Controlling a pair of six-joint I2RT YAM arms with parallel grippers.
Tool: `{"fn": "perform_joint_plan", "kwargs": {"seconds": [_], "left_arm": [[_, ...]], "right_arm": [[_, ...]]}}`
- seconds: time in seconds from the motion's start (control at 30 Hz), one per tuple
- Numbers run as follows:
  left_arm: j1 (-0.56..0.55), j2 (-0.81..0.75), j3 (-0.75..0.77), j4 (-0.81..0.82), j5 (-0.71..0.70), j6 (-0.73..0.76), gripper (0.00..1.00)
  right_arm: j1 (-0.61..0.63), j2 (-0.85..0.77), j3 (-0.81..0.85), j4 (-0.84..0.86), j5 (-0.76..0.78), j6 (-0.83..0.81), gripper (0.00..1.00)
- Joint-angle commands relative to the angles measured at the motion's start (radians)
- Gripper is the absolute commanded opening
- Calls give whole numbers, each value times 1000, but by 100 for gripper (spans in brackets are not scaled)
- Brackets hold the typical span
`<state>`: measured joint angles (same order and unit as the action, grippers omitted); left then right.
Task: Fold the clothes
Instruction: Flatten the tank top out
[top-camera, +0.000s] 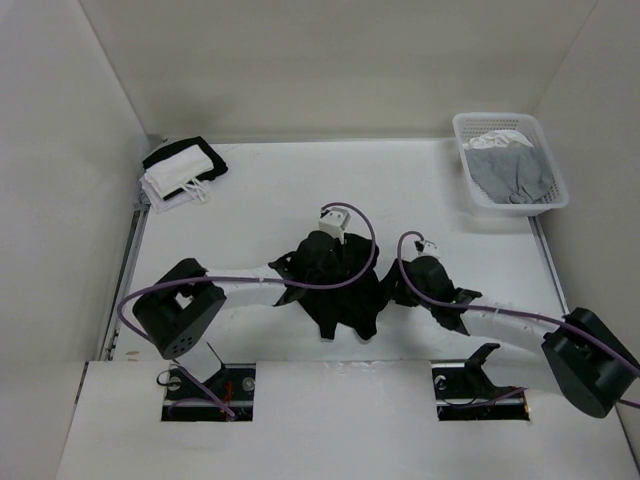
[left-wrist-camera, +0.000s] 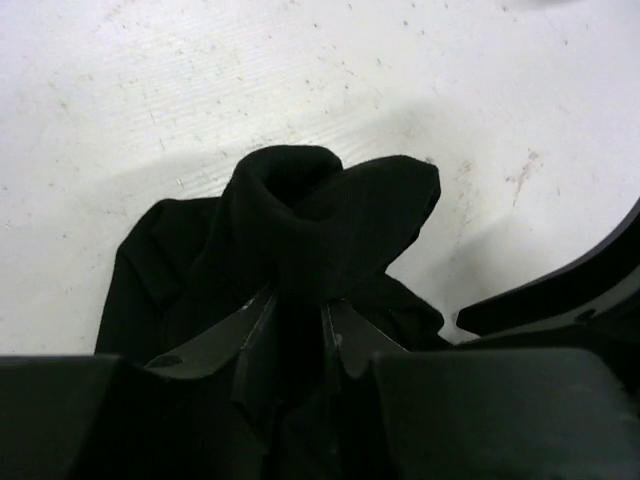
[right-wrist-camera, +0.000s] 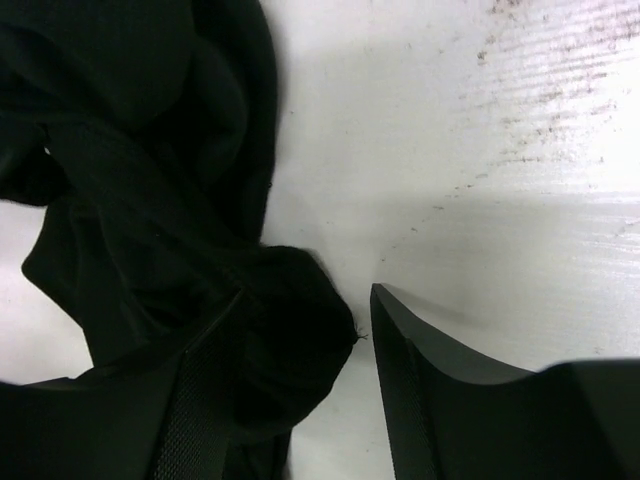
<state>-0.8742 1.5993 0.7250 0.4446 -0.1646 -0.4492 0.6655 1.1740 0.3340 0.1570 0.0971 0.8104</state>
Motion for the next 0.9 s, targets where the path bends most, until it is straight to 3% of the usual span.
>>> {"fn": "perform_joint_plan", "kwargs": {"seconds": [0.0, 0.2, 0.33, 0.47, 0.53, 0.7, 0.87], "left_arm": [[22, -53, 36, 34, 2, 15, 17], [48, -134, -19, 31, 33, 4, 23], [73, -141, -41, 48, 56, -16, 41], [90, -118, -42, 60, 100, -28, 43], [96, -110, -44, 65, 118, -36, 43], [99, -110, -55, 68, 172, -39, 42], [80, -95, -67, 77, 229, -37, 40]], "right_arm": [[30, -23, 30, -2, 32, 24, 60], [61, 27, 48, -27, -42, 47, 58], [95, 44, 57, -27, -46, 62, 52], [95, 7, 56, -34, -5, 73, 27], [95, -39, 53, -59, 51, 76, 19], [78, -186, 50, -175, 164, 73, 9], [-7, -270, 57, -209, 145, 23, 8]]}}
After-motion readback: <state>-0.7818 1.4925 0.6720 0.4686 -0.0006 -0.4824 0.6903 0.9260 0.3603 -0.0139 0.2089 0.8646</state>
